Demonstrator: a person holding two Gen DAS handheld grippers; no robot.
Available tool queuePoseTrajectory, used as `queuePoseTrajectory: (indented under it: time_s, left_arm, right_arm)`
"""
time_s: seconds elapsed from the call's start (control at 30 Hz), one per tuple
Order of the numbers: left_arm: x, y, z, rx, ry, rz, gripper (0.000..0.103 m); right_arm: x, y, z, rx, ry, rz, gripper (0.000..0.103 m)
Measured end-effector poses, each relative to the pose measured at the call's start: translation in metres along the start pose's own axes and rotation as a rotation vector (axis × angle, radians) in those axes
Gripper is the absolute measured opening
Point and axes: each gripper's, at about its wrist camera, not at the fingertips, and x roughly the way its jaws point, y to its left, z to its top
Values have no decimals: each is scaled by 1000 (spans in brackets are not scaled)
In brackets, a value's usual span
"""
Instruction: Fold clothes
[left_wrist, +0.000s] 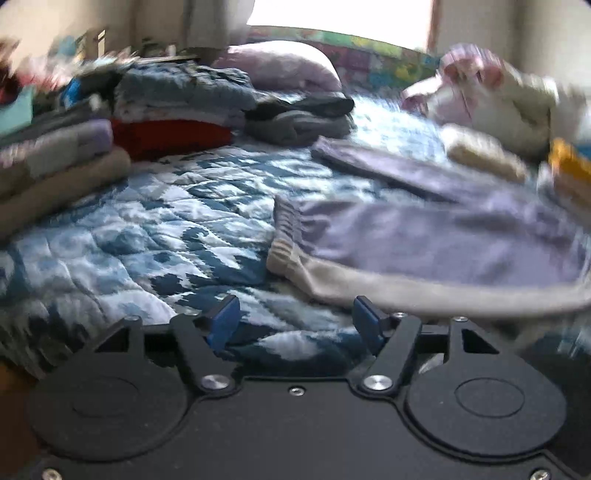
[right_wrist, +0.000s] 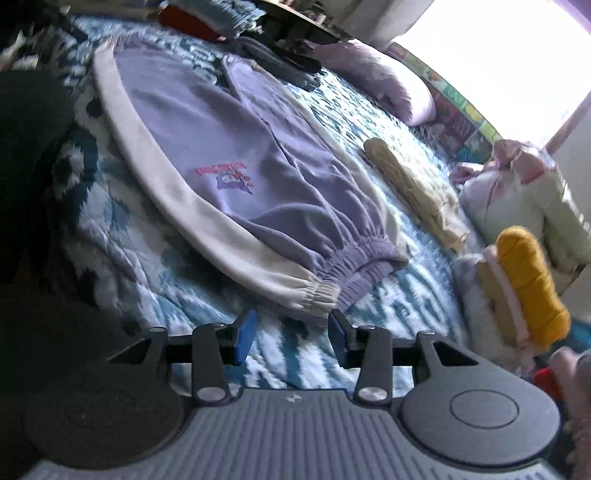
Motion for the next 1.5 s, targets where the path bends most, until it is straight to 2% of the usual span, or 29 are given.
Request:
queuePoseTrajectory:
  time_s: [0.1,0.17,0.33,0.5,0.57,0.77,0.83,0.97,1.13,1.2,1.33,1.4,1.43,1.47,1.5]
  left_arm:
    - [0,-9,-1,119,5,-1,67]
    - [0,-17,-2,232,4,21,68]
    - [7,-34,-7,548,-28,131,68]
    - [21,-43,-17,797,-24,135,68]
    - [26,-44,-20,866,-39,122,68]
    - [42,-35,-11,905,-55,60,68]
    - [45,-35,-8,934,-63,62,67]
    - [47,-40,-9,1043,-67,87,58]
    - [48,-38,-16,1101,-76,101,52]
    - [47,-40,-18,1114,-77,108,49]
    - [51,-41,-18,1119,-83,109,40]
    - [52,-39,-16,1099,-81,105,31]
    - [54,-38,-14,1084,-73,98,24]
    - [53,-38,-10,1064,-70,91,19]
    - [53,-38,-7,1045,-66,85,18]
  right_arm:
    - [1,3,5,-64,-10,-24,44]
    - [3,7,11,-117,-22,-42,44]
    - [18,24,10,-280,5,-60,44]
    - [27,33,3,-328,10,-78,43]
    - [29,34,1,-322,7,-81,44]
    - [32,31,-1,-337,-5,-80,45]
    - [34,30,-1,-344,-11,-86,45]
    - [37,34,-1,-408,-36,-126,45]
    - [38,42,-5,-492,-62,-146,44]
    - [38,40,-5,-485,-64,-136,42]
    - [40,36,-6,-487,-76,-142,41]
    - [42,35,-7,-487,-78,-140,41]
    - [42,34,-7,-482,-81,-138,41]
    - [43,33,-8,-476,-81,-129,38]
    - [43,31,-7,-462,-75,-111,26]
